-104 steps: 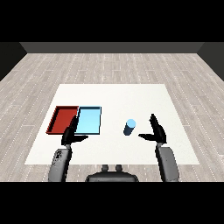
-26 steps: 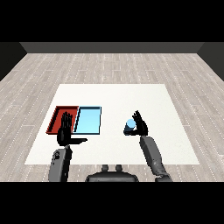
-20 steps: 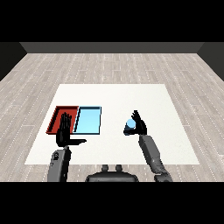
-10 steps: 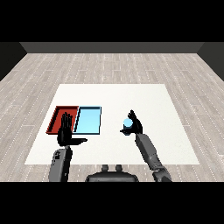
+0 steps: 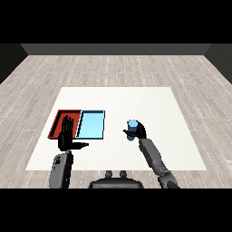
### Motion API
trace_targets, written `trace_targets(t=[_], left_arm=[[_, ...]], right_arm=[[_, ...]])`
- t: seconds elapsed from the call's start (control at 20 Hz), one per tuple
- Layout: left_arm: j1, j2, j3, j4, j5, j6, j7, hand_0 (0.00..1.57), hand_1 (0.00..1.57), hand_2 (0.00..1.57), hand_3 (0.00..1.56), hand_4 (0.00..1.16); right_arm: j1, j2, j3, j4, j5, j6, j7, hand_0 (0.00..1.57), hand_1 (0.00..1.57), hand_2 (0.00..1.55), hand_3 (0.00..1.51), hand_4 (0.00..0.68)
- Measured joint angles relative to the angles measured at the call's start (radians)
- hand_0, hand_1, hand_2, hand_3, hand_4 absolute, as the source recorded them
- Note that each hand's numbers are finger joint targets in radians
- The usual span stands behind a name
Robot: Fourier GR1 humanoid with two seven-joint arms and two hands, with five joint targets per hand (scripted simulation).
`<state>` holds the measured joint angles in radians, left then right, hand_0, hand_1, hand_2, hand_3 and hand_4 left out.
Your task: Pick the blue can and put it in the blue box
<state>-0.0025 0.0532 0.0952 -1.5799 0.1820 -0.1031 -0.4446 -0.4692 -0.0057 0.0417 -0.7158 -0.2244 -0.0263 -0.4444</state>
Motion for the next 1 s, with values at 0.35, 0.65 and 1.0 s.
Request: trace_targets(t=[0.35,0.65,1.0], left_arm=[[0.015,0.000,-0.009,-0.024,0.000,-0.009,0.004,0.00,0.00,0.00,0.00,0.00],[0.001,-0.016,-0.045,0.000,-0.048,0.014,0.014,0.00,0.00,0.00,0.00,0.00],[-0.042,-0.045,-0.142,0.070,-0.092,0.072,0.032,0.00,0.00,0.00,0.00,0.00]], right_arm=[[0.035,-0.022,0.000,-0.094,0.038,-0.021,0.066,1.52,1.52,1.47,1.42,0.659],[0.037,-0.021,0.016,-0.180,0.064,-0.033,0.079,1.47,1.47,1.45,1.41,0.649],[0.037,-0.037,0.021,-0.309,0.073,-0.013,0.104,1.46,1.46,1.43,1.41,0.660]])
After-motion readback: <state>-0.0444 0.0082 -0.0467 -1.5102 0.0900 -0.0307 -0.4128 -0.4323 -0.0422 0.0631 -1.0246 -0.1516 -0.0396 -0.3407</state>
